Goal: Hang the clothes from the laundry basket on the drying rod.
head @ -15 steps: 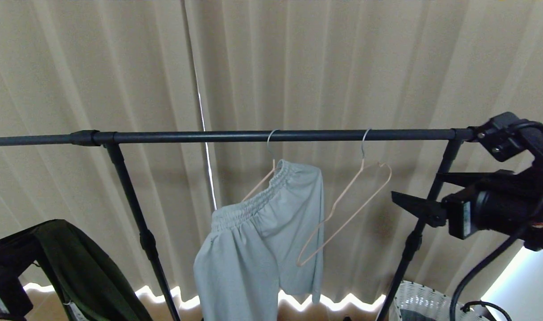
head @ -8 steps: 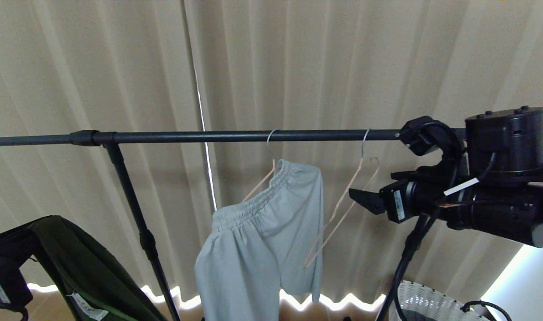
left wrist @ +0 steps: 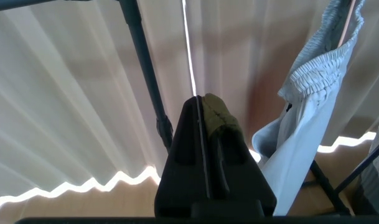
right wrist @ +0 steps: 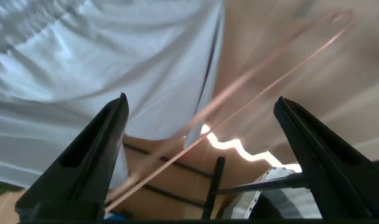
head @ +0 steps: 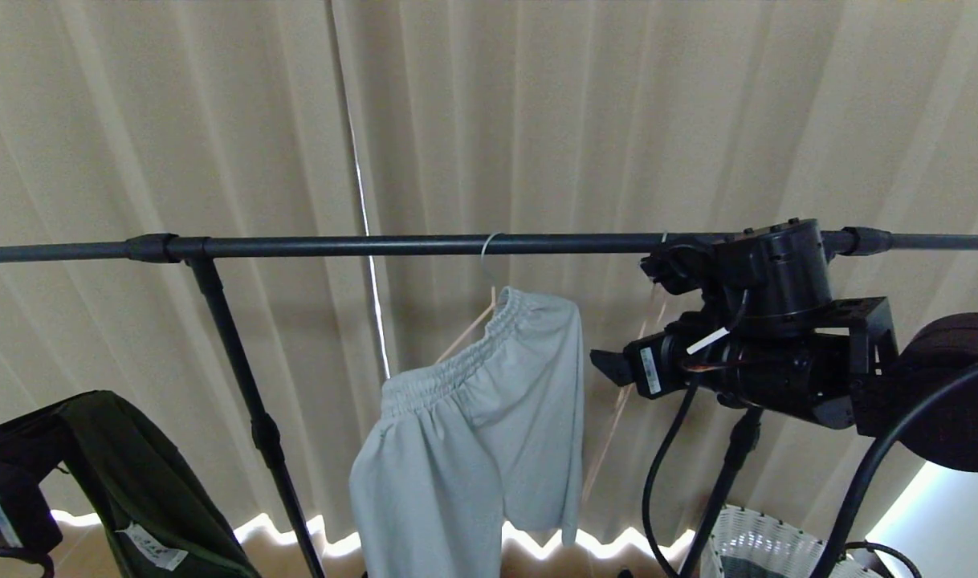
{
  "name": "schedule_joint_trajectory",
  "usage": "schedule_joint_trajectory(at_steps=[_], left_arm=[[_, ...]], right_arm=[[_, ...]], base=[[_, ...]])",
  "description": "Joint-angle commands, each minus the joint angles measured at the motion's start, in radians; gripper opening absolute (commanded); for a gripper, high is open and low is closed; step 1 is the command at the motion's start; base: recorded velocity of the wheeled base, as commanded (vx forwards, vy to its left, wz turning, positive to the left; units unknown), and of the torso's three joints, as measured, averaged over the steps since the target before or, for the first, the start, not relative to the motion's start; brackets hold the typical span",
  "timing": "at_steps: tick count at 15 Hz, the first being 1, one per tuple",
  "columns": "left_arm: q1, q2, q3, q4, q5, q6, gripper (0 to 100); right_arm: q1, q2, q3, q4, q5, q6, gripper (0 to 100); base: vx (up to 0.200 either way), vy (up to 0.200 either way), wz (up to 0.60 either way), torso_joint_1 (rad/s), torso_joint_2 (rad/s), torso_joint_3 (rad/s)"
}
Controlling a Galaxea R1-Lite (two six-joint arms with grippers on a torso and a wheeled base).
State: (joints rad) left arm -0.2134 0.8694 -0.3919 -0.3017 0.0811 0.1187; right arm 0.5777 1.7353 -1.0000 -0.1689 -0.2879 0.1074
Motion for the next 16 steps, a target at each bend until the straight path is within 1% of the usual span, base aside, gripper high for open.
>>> schedule_joint_trajectory(at_steps=[1, 3, 4, 6, 8, 11, 13, 14, 16], left_arm=[[0.0, -0.003, -0.004, 0.0, 0.0, -0.001, 0], [0.0, -0.003, -0.005, 0.0, 0.0, -0.001, 0], [0.0, -0.003, -0.005, 0.0, 0.0, -0.001, 0], [0.0, -0.003, -0.005, 0.0, 0.0, -0.001, 0], [0.0, -0.003, -0.005, 0.0, 0.0, -0.001, 0], [0.0, -0.001, -0.004, 0.0, 0.0, -0.001, 0], [0.0, -0.001, -0.004, 0.0, 0.0, -0.001, 0], [0.0, -0.001, -0.005, 0.0, 0.0, 0.001, 0], [0.0, -0.001, -0.004, 0.0, 0.0, 0.001, 0]], right_arm=[[0.001, 0.012, 0.009, 0.022, -0.033, 0.017, 100], [-0.001, 0.006, 0.009, 0.052, -0.059, 0.06, 100], [-0.001, 0.006, 0.009, 0.055, -0.062, 0.063, 100], [-0.007, -0.002, 0.009, 0.098, -0.096, 0.127, 100], [-0.007, -0.003, 0.011, 0.1, -0.106, 0.161, 100], [-0.007, -0.014, 0.032, 0.106, -0.109, 0.182, 100], [-0.007, -0.034, 0.057, 0.115, -0.136, 0.181, 100], [-0.007, -0.051, 0.066, 0.146, -0.168, 0.182, 100], [-0.007, -0.053, 0.078, 0.151, -0.171, 0.196, 100]], base=[[0.0, 0.0, 0.0, 0.0, 0.0, 0.0], [0.0, 0.0, 0.0, 0.0, 0.0, 0.0], [0.0, 0.0, 0.0, 0.0, 0.0, 0.0], [0.0, 0.0, 0.0, 0.0, 0.0, 0.0], [0.0, 0.0, 0.0, 0.0, 0.0, 0.0], [0.0, 0.0, 0.0, 0.0, 0.0, 0.0], [0.0, 0.0, 0.0, 0.0, 0.0, 0.0], [0.0, 0.0, 0.0, 0.0, 0.0, 0.0], [0.0, 0.0, 0.0, 0.0, 0.0, 0.0]])
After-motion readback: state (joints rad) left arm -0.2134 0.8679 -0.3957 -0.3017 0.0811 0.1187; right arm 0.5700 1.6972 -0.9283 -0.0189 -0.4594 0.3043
